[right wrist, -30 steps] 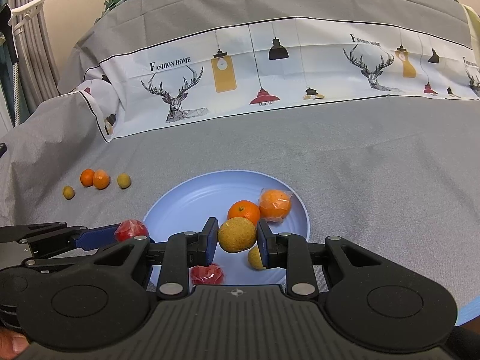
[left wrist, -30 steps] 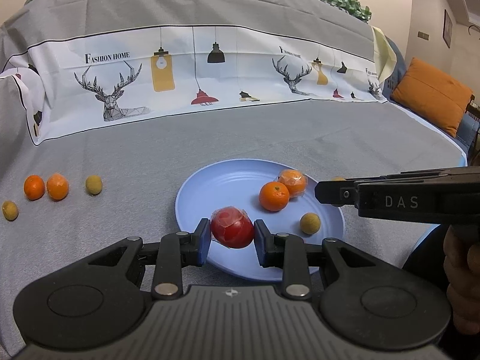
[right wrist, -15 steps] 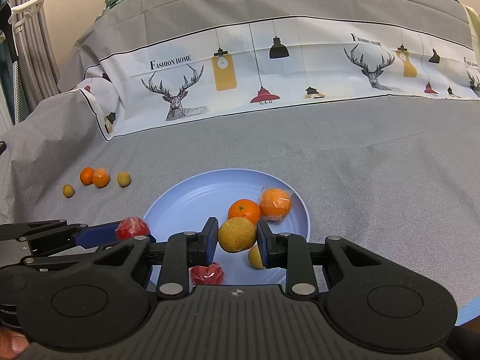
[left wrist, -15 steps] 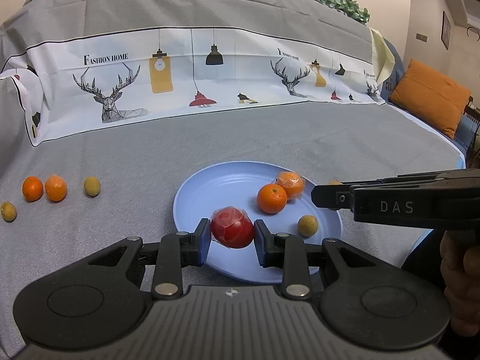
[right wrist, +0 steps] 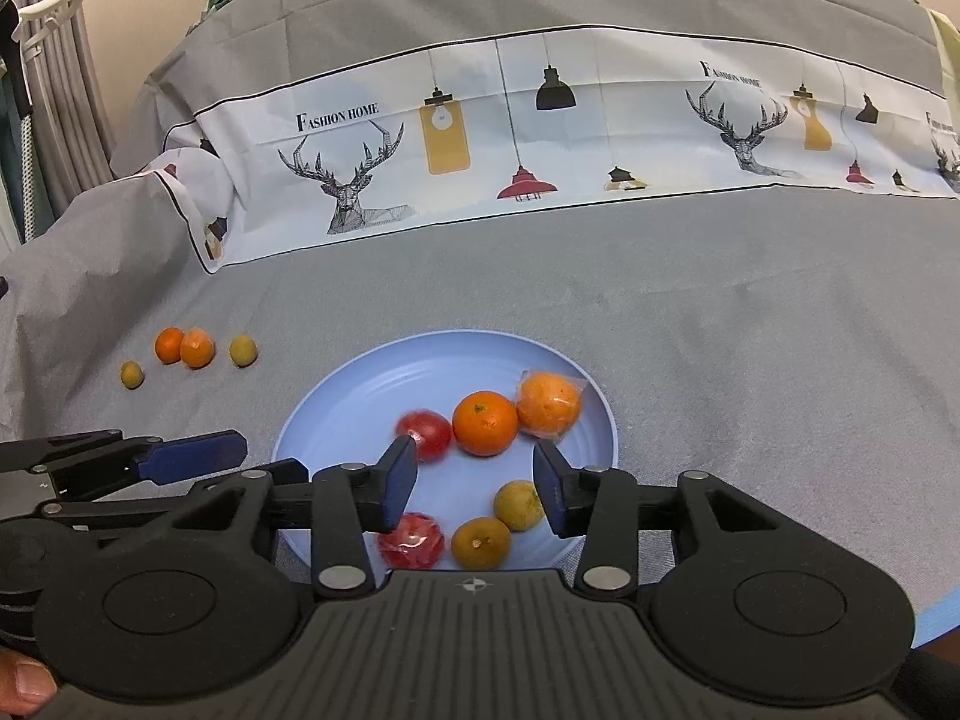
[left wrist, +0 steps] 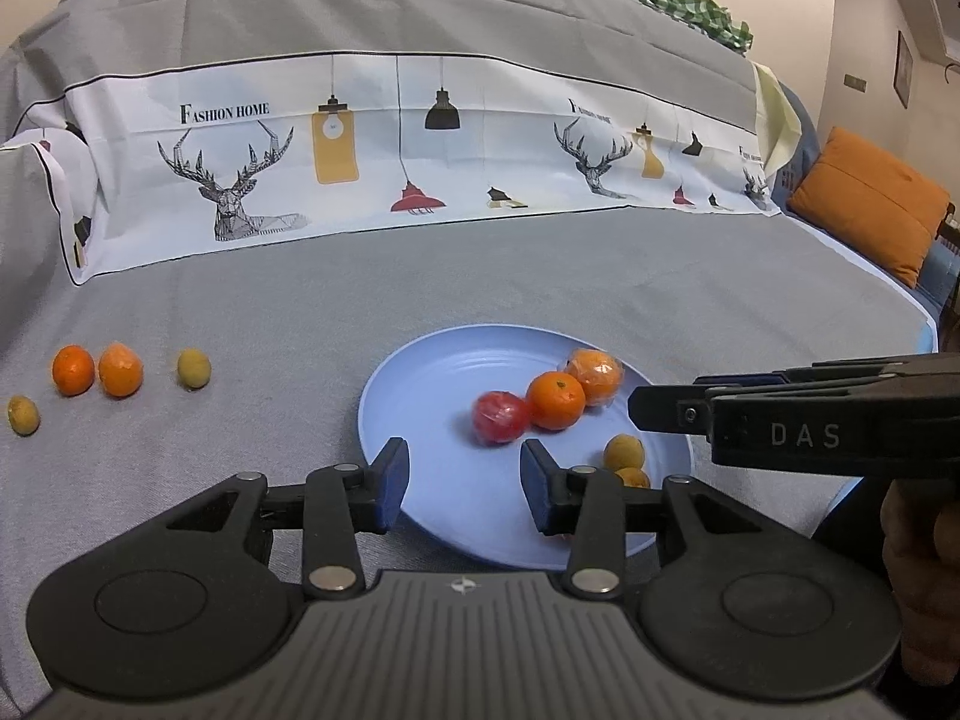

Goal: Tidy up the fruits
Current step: 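Open both tools to drop the tomato and lime onto the plate, then grasp a wrapped orange with the left tool while the right tool grasps a yellow lime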

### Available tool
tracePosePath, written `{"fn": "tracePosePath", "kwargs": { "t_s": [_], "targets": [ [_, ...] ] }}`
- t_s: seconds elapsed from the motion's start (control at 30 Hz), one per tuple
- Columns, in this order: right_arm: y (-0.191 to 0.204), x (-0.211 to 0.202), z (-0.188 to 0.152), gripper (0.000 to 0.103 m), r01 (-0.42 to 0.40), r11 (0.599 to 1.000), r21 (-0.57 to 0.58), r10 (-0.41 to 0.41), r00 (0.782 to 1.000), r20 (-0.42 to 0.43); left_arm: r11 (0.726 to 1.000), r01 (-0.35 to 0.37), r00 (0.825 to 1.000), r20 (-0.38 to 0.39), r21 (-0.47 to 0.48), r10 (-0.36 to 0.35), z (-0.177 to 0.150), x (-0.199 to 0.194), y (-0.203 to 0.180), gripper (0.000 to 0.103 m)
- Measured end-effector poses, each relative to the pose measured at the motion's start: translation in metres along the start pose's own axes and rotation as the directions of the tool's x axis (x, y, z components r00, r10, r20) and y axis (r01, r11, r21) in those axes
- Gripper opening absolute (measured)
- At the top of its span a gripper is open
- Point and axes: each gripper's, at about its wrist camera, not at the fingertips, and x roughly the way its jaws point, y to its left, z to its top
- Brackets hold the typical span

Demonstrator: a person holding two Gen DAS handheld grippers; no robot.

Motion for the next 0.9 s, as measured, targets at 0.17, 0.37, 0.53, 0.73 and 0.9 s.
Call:
{"fn": "tracePosePath", "kwargs": {
  "t_s": [0.17,0.37,0.53,0.73,0.9],
  "targets": [
    [0.000,-0.001,0.000,0.045,0.004,1.000,-0.005,-0.004,1.000,0.002,1.000,-0.016,1.000,0.002,-0.007,0.016,0.000,-0.001,0.001,0.042],
    [0.000,-0.004,0.000,0.043,0.014,1.000,-0.007,-0.014,1.000,0.026,0.999,-0.042,0.999,0.017,-0.028,0.043,0.004,-0.003,0.010,0.014],
    [0.002,-0.009,0.002,0.018,0.000,1.000,-0.005,0.000,0.999,0.051,0.990,-0.097,0.993,0.054,-0.103,0.102,0.013,-0.008,0.034,0.011],
    [0.013,-0.018,0.010,0.017,-0.019,0.999,-0.027,0.022,0.996,0.082,0.960,-0.195,0.970,0.106,-0.200,0.219,0.028,-0.016,0.075,0.011],
    [0.027,-0.023,0.016,0.011,-0.042,0.997,-0.059,0.048,0.994,0.097,0.947,-0.237,0.955,0.127,-0.215,0.268,0.036,-0.014,0.093,0.011]
  ]
}}
